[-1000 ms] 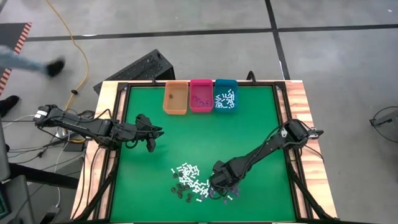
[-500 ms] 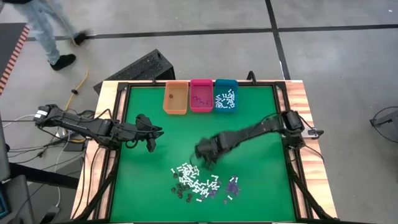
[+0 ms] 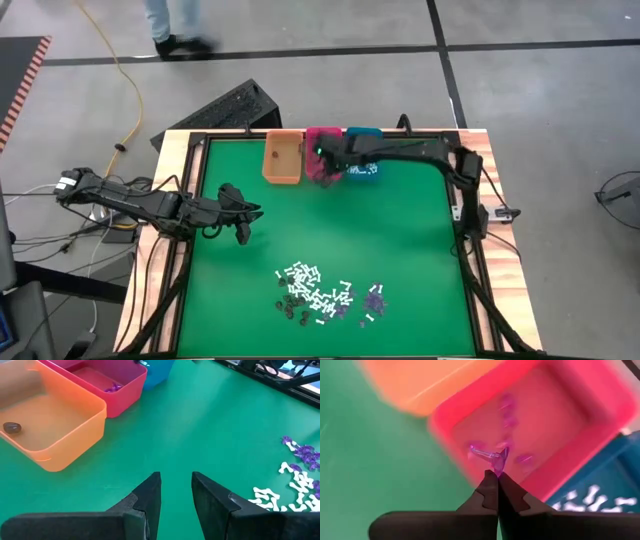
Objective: Sort Halloween decoration
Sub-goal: Put the violet witch hat toy into the red bin
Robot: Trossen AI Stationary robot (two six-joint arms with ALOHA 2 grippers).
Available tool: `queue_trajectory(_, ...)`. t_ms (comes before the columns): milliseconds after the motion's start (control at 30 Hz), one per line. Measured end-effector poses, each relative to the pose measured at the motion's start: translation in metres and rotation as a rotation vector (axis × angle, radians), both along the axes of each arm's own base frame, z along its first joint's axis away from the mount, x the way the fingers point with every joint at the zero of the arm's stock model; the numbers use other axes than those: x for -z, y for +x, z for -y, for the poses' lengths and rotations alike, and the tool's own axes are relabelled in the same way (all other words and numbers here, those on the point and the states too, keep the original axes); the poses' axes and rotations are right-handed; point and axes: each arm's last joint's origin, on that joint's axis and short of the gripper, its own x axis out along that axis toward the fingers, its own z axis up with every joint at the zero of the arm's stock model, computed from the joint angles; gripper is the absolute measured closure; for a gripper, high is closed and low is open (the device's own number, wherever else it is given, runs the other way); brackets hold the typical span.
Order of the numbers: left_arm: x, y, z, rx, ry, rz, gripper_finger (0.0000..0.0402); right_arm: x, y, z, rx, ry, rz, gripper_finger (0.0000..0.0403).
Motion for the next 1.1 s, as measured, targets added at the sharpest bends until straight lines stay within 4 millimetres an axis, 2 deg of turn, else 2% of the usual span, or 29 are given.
queue_trajectory(100, 0.000, 0.000, 0.000, -0.003, -0.002, 0.001, 0.0303, 0.001, -0.007, 0.027, 0.024, 0.025, 0.030, 0.0370)
queue_trajectory(200, 0.000, 0.000, 0.000, -0.002, -0.002, 0.001, 0.0303, 0.003, -0.014, 0.044, -0.019, 0.113, 0.055, 0.0338)
queue_trajectory(400, 0.000, 0.000, 0.000, -0.001, -0.001, 0.001, 0.0303, 0.002, -0.020, 0.054, -0.010, 0.140, 0.068, 0.0252)
queue_trajectory(500, 0.001, 0.000, 0.000, 0.000, -0.001, -0.007, 0.0303, -0.005, -0.022, 0.043, -0.042, 0.164, 0.050, 0.0220)
queue_trajectory(567, 0.002, -0.001, 0.000, 0.003, -0.003, -0.021, 0.0303, -0.011, -0.026, 0.024, -0.112, 0.231, 0.004, 0.0209)
queue_trajectory(633, 0.003, -0.001, 0.000, 0.018, -0.020, -0.028, 0.0303, -0.018, -0.031, -0.007, -0.183, 0.315, -0.061, 0.0205)
queue_trajectory(767, 0.002, -0.001, 0.001, 0.029, -0.048, -0.019, 0.0303, -0.024, -0.042, -0.080, -0.284, 0.418, -0.261, 0.0208)
queue_trajectory(867, 0.002, 0.000, 0.001, 0.031, -0.048, -0.011, 0.0303, -0.026, -0.053, -0.138, -0.334, 0.438, -0.325, 0.0212)
queue_trajectory(1000, 0.001, 0.000, 0.001, 0.033, -0.045, -0.011, 0.0303, -0.030, -0.073, -0.208, -0.301, 0.457, -0.342, 0.0216)
queue_trajectory(1100, 0.001, 0.000, 0.001, 0.035, -0.041, -0.007, 0.0303, -0.030, -0.091, -0.250, -0.214, 0.442, -0.312, 0.0216)
